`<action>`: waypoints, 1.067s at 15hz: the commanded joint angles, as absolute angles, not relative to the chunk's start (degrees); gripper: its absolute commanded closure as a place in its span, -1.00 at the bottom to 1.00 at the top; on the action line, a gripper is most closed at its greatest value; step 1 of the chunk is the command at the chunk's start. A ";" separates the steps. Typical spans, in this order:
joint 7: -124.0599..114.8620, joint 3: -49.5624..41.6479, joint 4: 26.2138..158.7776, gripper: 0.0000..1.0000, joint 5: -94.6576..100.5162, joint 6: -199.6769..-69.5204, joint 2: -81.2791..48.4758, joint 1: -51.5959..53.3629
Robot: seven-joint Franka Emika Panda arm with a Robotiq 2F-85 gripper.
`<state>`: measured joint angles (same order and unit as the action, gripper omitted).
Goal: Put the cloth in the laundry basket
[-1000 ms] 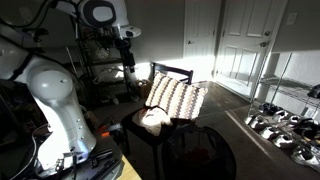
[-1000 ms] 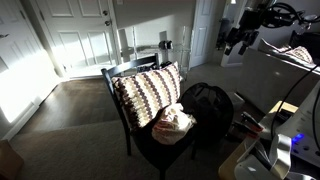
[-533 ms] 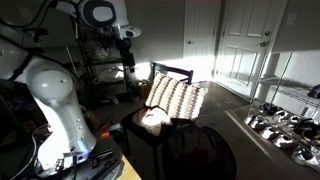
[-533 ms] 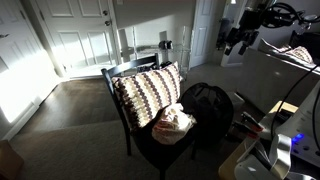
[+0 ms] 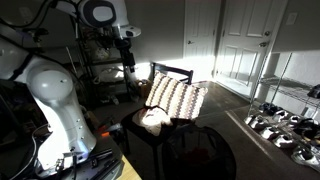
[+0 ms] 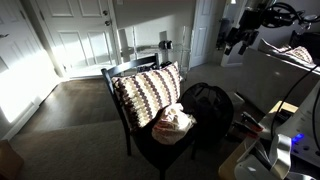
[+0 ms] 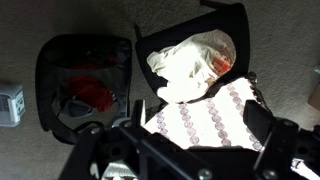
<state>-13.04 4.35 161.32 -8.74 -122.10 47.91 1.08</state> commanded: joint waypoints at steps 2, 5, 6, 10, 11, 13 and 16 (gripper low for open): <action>-16.72 9.07 160.72 -1.00 -9.45 -127.93 43.27 1.95; -20.47 14.60 160.11 -1.00 -8.94 -133.97 37.94 3.58; -21.75 16.22 159.60 -1.00 -8.56 -135.87 35.62 3.98; -25.63 20.67 157.58 -1.00 -6.34 -142.51 25.42 4.15; -26.44 21.15 157.19 -1.00 -5.69 -143.78 22.99 3.80; -27.55 21.38 156.41 -1.00 -3.62 -146.14 18.00 3.03; -28.78 19.64 152.29 -1.00 2.00 -147.42 10.48 0.51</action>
